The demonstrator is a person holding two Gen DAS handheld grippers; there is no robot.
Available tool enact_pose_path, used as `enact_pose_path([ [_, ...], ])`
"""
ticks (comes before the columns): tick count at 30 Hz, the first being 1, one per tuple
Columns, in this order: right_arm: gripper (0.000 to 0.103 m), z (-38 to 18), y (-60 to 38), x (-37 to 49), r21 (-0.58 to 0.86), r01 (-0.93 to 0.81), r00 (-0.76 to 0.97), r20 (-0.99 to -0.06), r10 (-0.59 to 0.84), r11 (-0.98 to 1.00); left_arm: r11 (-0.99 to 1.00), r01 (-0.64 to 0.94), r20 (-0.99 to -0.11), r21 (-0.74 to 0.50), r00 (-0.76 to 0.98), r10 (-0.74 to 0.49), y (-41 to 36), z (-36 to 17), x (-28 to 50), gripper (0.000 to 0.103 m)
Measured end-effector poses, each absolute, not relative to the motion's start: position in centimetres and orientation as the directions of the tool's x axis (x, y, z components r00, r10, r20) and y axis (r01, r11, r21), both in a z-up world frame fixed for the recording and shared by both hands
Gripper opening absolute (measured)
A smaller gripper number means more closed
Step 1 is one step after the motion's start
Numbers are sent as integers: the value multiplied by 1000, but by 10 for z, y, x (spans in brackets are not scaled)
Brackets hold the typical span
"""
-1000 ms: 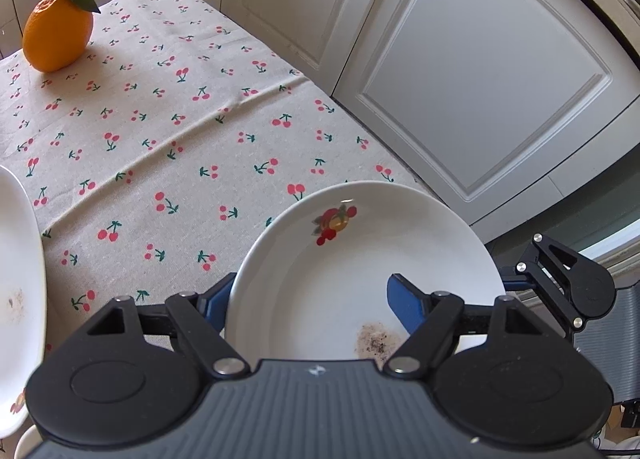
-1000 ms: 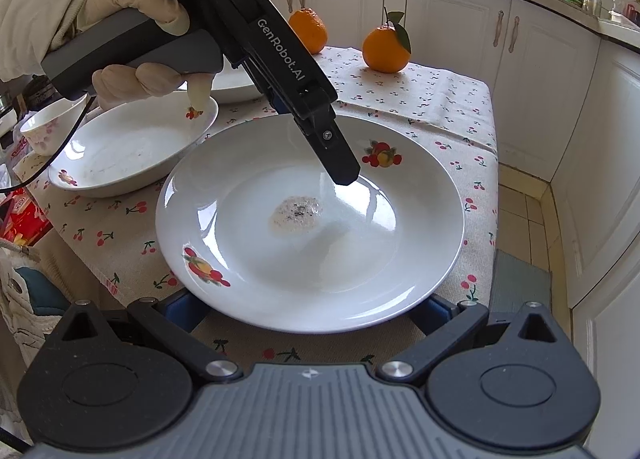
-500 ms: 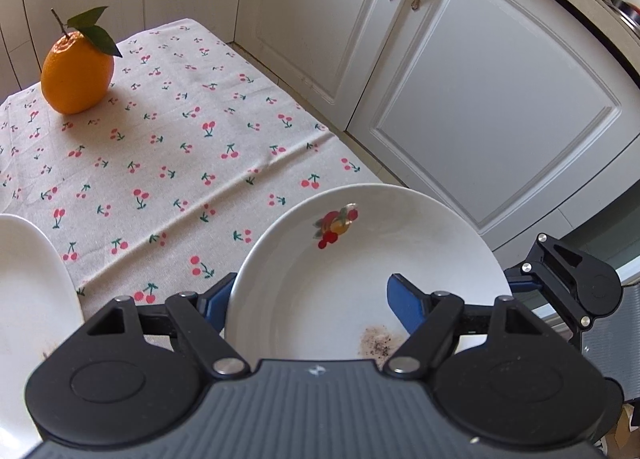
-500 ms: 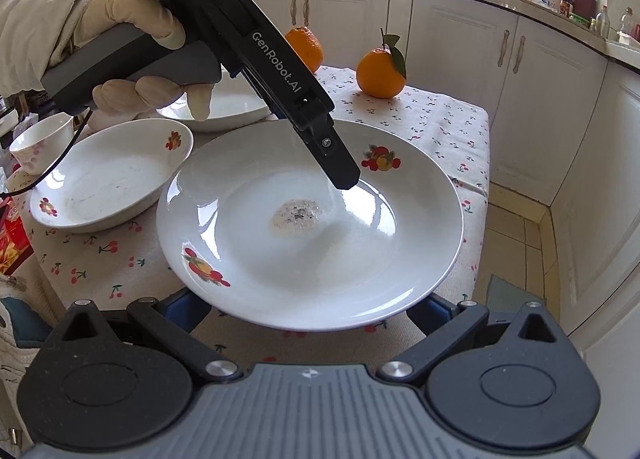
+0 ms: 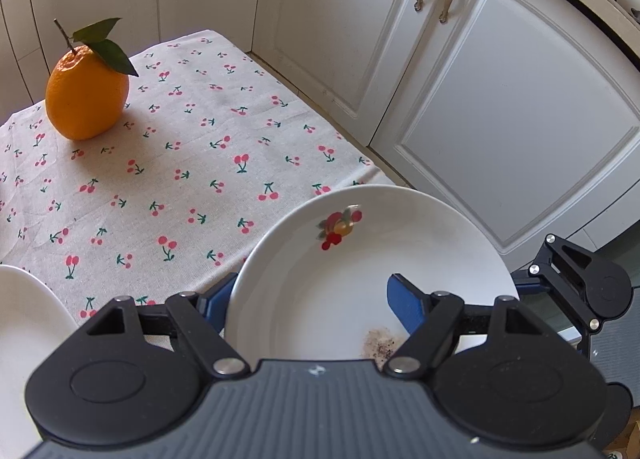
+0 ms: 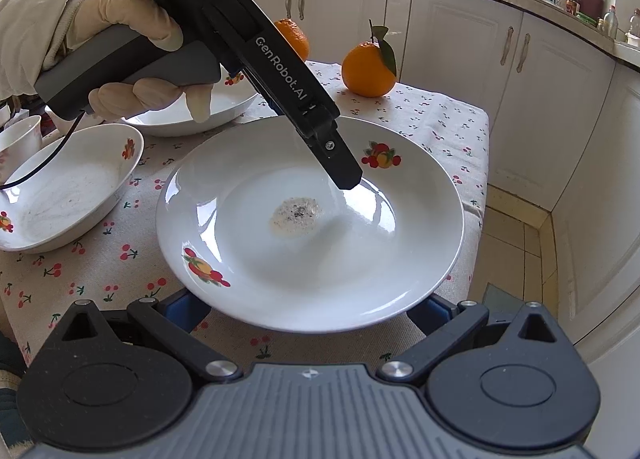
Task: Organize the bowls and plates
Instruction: 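Lift the stained plate with the left gripper and carry it across the table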
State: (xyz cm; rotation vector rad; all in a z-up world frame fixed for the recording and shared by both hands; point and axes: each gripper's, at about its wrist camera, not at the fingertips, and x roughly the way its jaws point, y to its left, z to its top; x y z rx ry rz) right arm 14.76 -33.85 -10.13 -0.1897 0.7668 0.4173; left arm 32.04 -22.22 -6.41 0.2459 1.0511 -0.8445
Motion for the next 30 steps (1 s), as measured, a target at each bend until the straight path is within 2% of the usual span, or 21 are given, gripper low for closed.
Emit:
enact_pose_path([
  [24,103,-110,-347,166,-8,-392,643,-718,267,920,685,698,-828,-208,248,-503,-231,-77,337,78],
  [30,103,-108,-344,164,-22,-378,648,-721,247,926,683,706,-830,-186,260,-494,-231,-73,332,82],
])
